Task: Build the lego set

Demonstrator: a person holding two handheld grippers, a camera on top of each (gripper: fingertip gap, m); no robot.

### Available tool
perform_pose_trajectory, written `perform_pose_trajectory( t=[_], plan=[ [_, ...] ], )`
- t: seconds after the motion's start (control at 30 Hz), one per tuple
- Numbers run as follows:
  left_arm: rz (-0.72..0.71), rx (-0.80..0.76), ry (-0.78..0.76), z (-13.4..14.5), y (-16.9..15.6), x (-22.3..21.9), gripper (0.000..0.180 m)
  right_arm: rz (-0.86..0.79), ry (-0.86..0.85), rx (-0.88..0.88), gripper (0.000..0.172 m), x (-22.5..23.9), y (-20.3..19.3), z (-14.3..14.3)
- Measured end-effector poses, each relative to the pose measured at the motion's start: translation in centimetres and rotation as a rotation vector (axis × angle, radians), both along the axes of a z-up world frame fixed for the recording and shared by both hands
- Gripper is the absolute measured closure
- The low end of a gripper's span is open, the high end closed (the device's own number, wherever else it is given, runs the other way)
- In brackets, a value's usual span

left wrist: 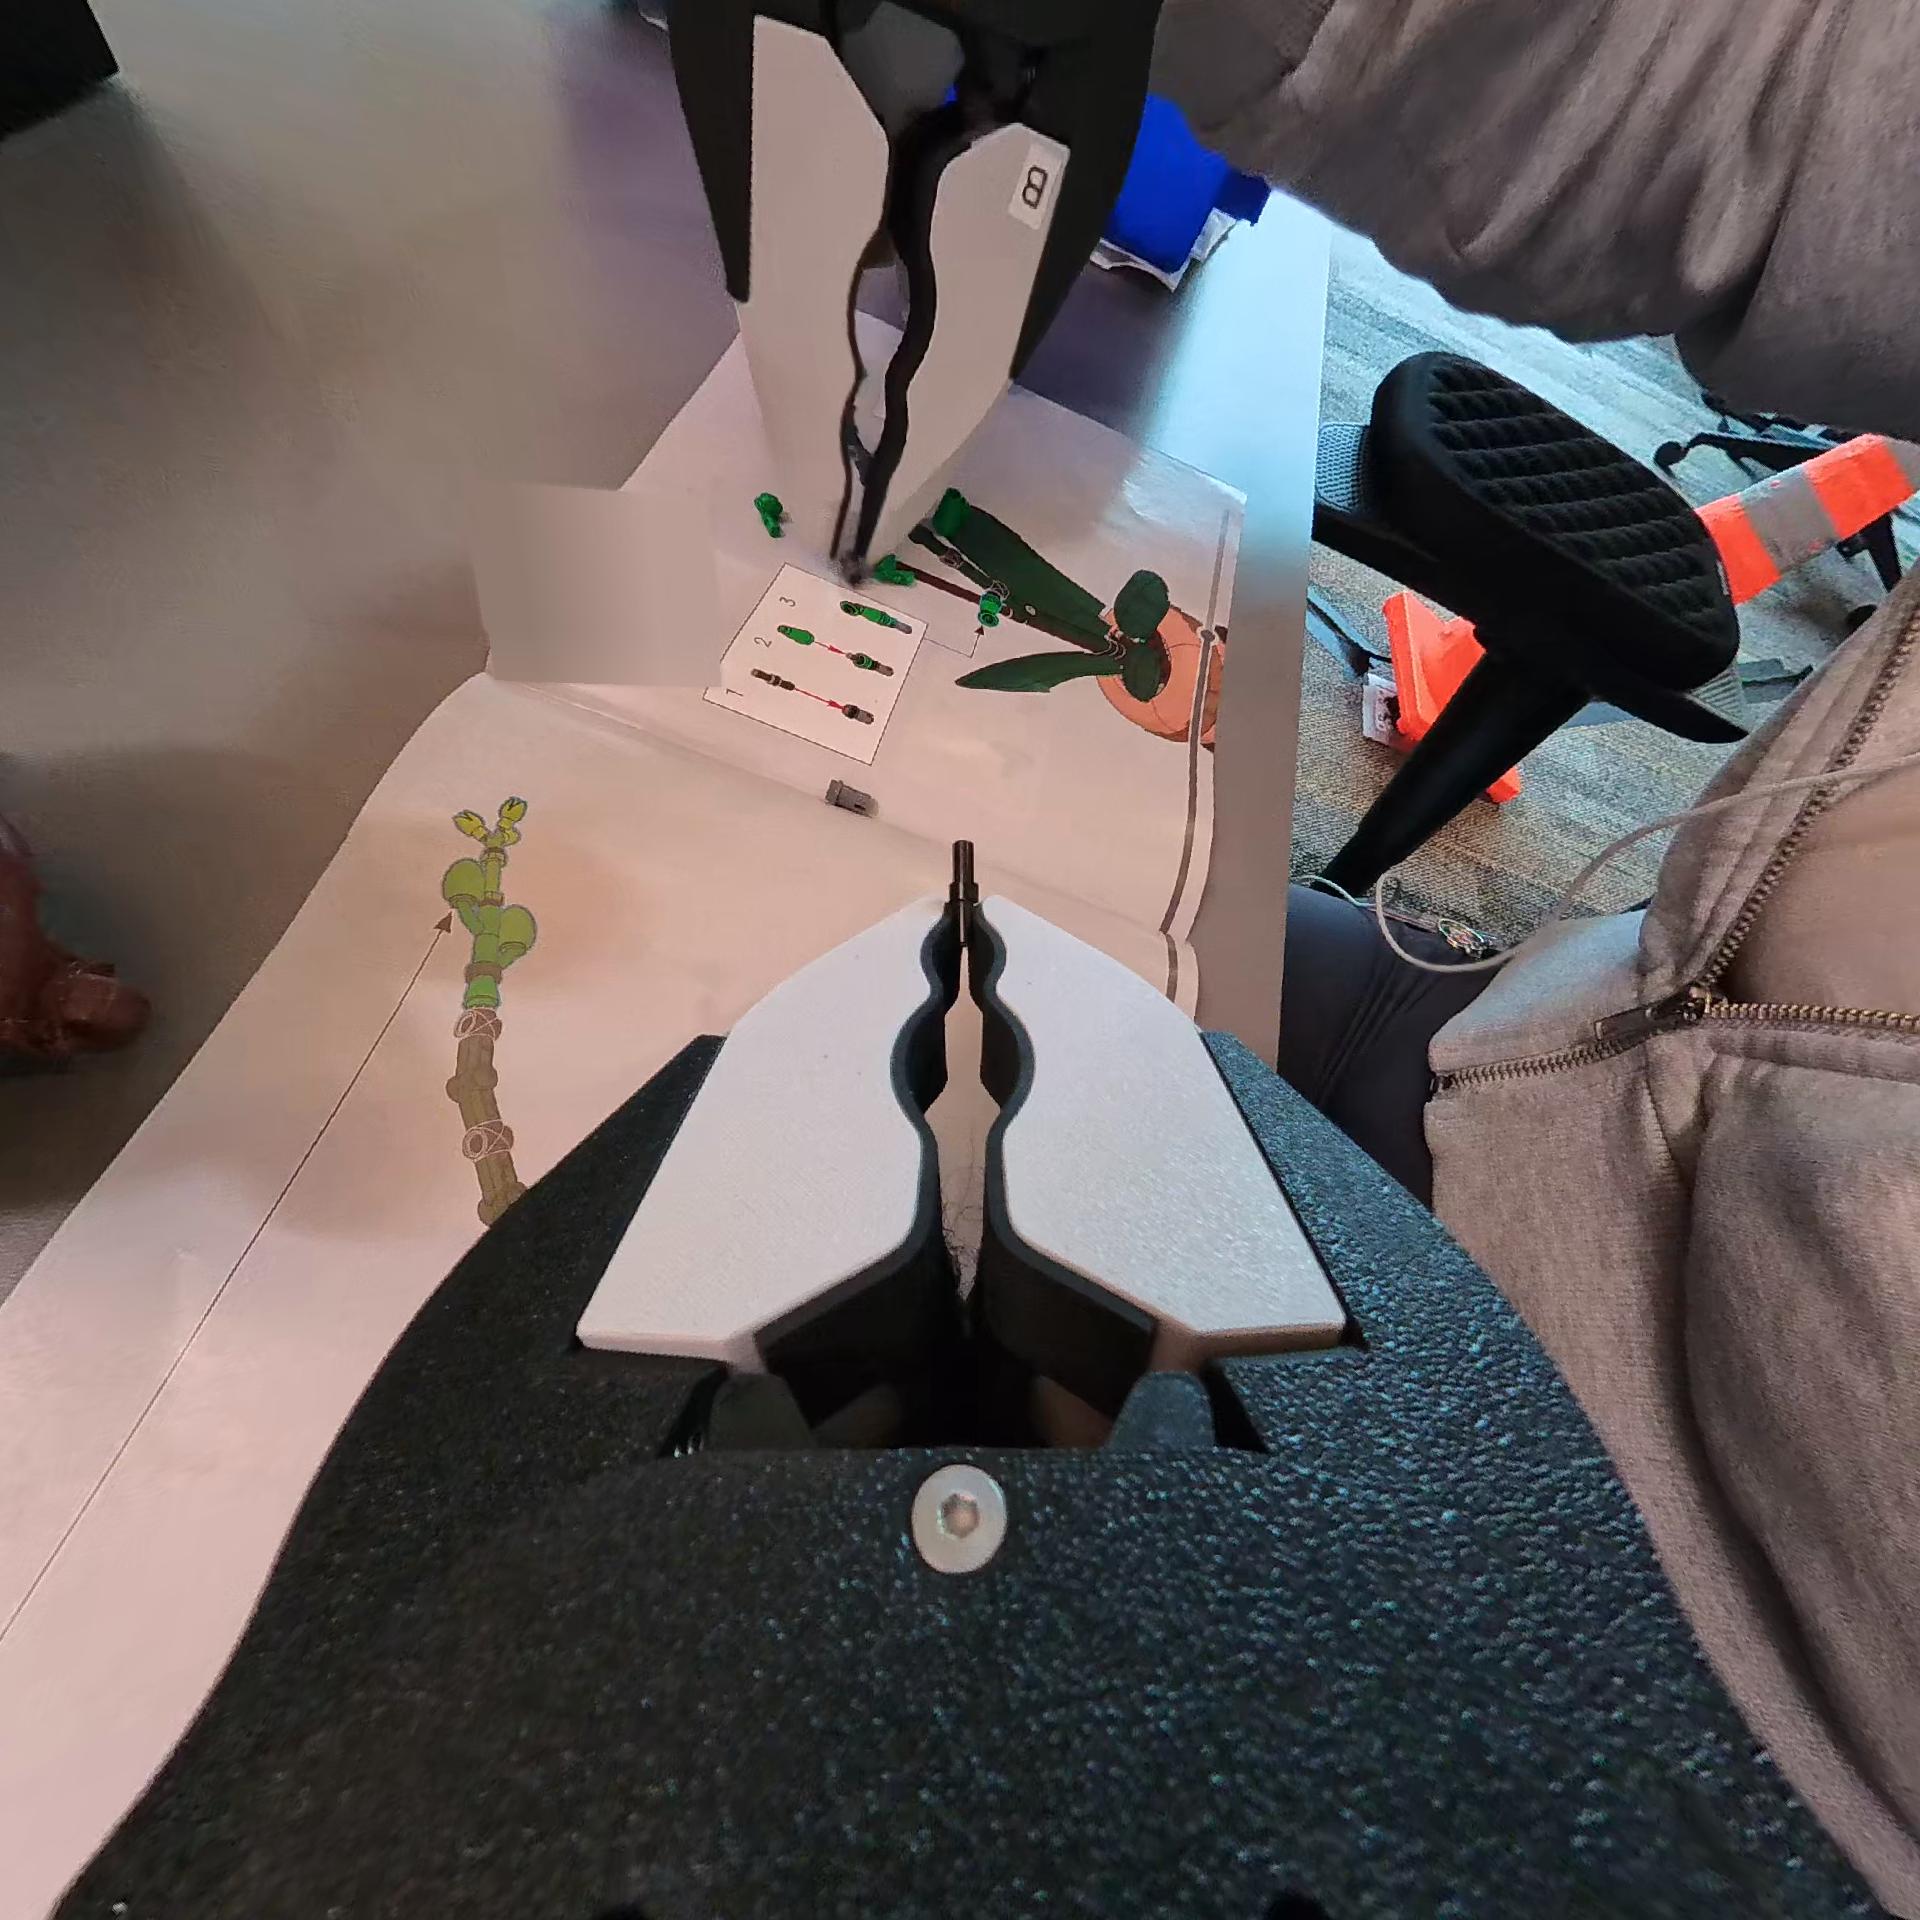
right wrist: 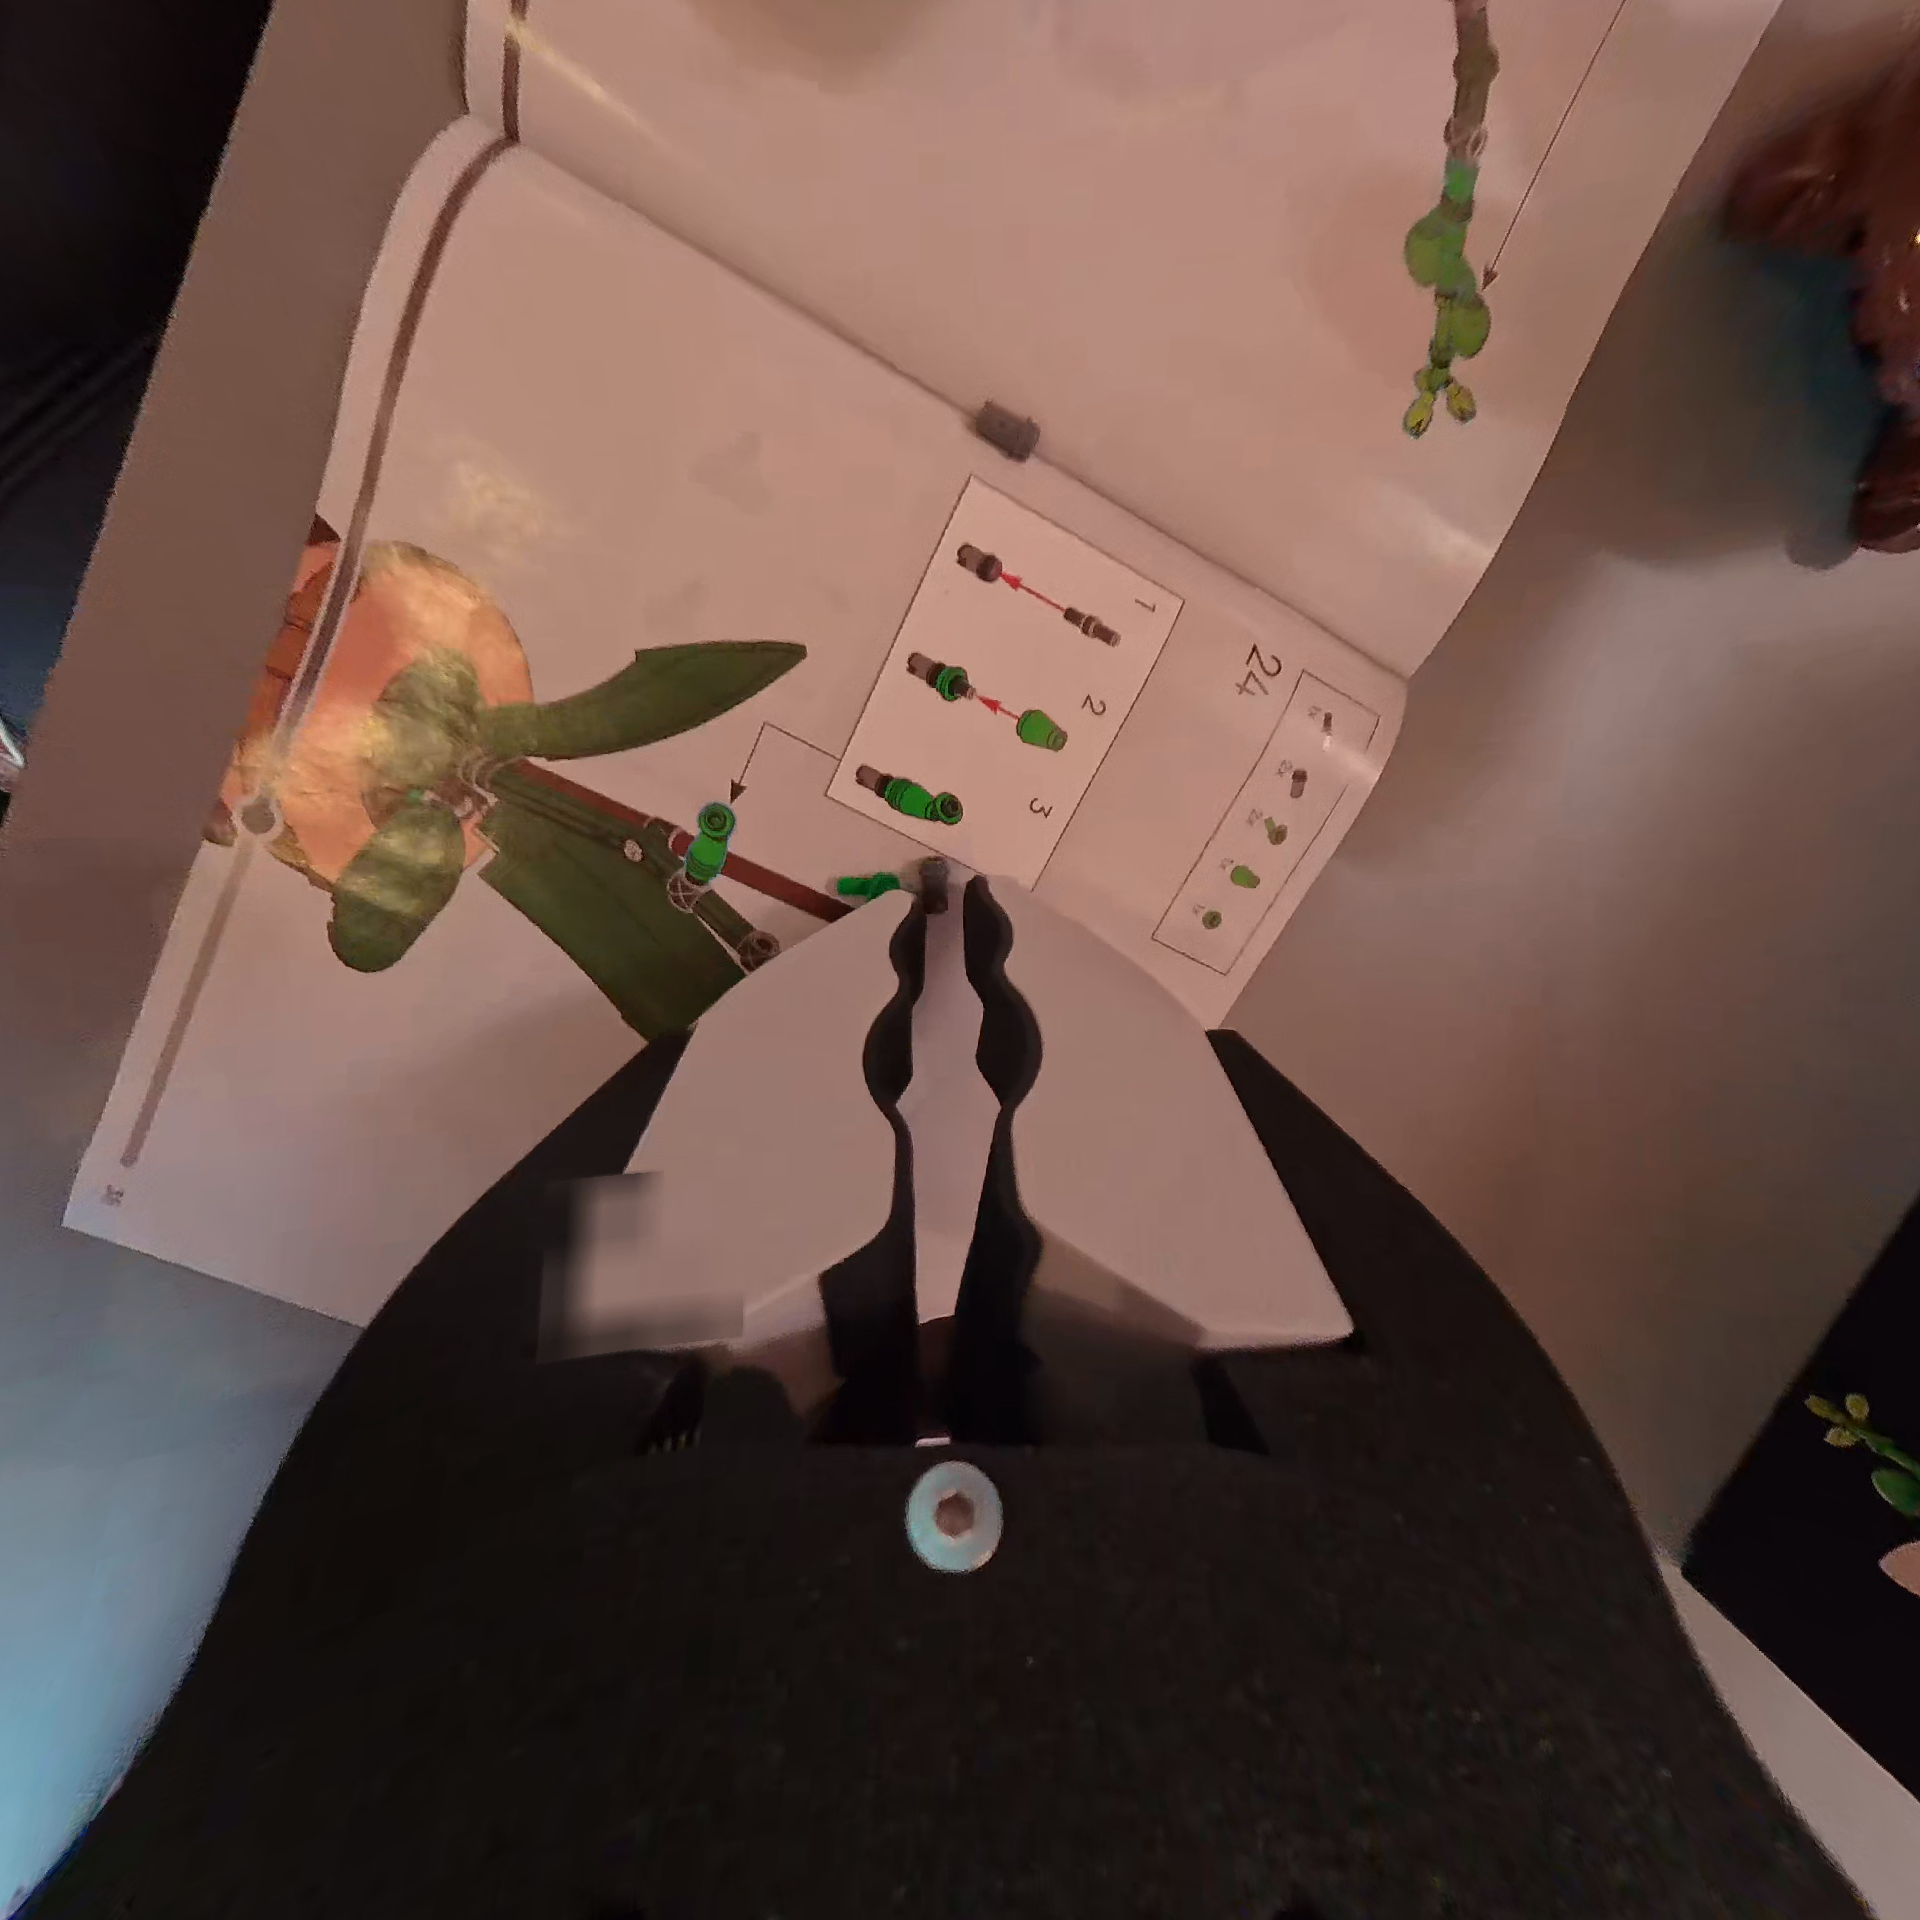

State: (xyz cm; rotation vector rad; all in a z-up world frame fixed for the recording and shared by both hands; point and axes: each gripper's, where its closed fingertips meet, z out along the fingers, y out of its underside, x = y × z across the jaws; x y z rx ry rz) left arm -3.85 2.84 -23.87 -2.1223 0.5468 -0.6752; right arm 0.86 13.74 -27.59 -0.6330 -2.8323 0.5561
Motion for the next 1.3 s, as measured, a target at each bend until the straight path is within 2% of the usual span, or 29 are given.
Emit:
perform_pose_trajectory(
  t=[0.23, 0.4, 0.6, 0.7, 0.8, 0.9, 0.97, 1.03, 1.1, 1.2, 1.3],
  plan=[
    [0.011, -0.006, 0.013, -0.4, 0.3, 0.2, 0.18, -0.044, -0.01, -0.025, 0.168, 0.0, -0.3, -0.3],
    [-0.005, -0.014, 0.026, -0.6, 0.2, 0.6, 0.18, 0.01, 0.062, 0.072, 0.153, -0.2, -0.3, -0.1],
    [-0.011, -0.01, 0.031, -0.6, 0.2, 0.8, 0.18, 0.059, 0.031, 0.127, 0.154, -0.3, -0.2, -0.1],
    [-0.009, -0.005, 0.028, -0.4, 0.1, 0.8, 0.18, 0.041, 0.042, 0.125, 0.154, -0.3, 0.5, 1.0],
    [-0.016, -0.004, 0.026, -0.5, 0.1, 0.9, 0.18, -0.085, 0.012, 0.118, 0.159, 0.1, 2.1, 1.9],
    [-0.015, 0.002, 0.021, -0.3, 0.0, 1.0, 0.18, -0.393, 0.014, 0.101, 0.164, 0.3, 4.5, 1.9],
    [-0.015, 0.005, 0.013, -0.2, 0.0, 1.0, 0.18, -0.609, 0.024, -0.031, 0.16, 0.4, 4.7, 1.6],
    [-0.02, 0.005, 0.009, -0.2, 0.0, 1.0, 0.18, -0.738, 0.062, -0.185, 0.157, 0.1, 4.1, 1.5],
    [-0.022, 0.002, 0.005, -0.3, 0.0, 0.9, 0.18, -0.82, 0.101, -0.19, 0.157, -0.1, 4.8, 1.2],
    [-0.024, -0.002, -0.001, -0.4, 0.0, 1.0, 0.18, -0.842, 0.091, -0.18, 0.156, -0.4, 4.9, 1.4],
    [-0.027, 0.001, -0.001, -0.3, 0.0, 1.0, 0.18, -0.72, 0.078, -0.086, 0.153, -0.9, 4.5, 1.6]
  ],
)
